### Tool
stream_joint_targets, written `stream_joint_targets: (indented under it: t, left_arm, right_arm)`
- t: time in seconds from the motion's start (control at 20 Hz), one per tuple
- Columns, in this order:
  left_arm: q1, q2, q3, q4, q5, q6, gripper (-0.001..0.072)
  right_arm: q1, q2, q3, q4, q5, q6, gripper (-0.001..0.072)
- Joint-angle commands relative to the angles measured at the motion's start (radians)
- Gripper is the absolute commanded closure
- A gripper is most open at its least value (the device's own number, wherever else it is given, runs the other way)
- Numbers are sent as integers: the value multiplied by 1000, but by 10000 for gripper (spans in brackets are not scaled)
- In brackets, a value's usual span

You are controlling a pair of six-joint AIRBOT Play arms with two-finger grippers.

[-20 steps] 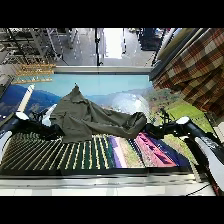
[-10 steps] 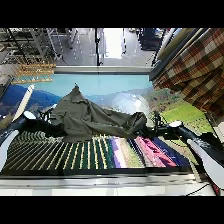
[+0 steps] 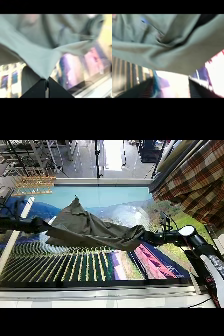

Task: Fold the clothes and pants, and hang the long-sleeved shirts on hangers.

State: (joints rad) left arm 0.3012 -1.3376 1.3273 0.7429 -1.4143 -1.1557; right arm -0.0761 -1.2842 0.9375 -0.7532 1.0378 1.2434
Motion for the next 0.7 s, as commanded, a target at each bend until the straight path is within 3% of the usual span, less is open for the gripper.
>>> stream_joint_targets:
  t: [0.0, 0.15, 0.25, 0.35, 0.45, 0.55, 0.65]
  left_arm:
    - [18, 58, 16, -67, -60, 11, 701]
    - [18, 57, 16, -67, -121, 11, 701]
    - [18, 57, 16, -67, -131, 11, 701]
    - [18, 57, 16, -67, -131, 11, 701]
    - [19, 58, 16, -68, -132, 11, 701]
    - [32, 75, 27, -97, -150, 11, 702]
    - [74, 113, 94, -212, -172, 12, 702]
  right_arm:
    - [1, -42, -49, -82, 47, 118, 189]
    - [1, -161, -72, 32, -17, 48, 188]
    - [8, -247, -56, 227, -33, -96, 191]
    - [35, -323, -12, 286, -64, -135, 238]
    - [52, -370, 51, 282, -61, -137, 693]
    - [51, -306, 109, 231, 27, -169, 699]
    - [51, -134, 173, 53, 126, -145, 700]
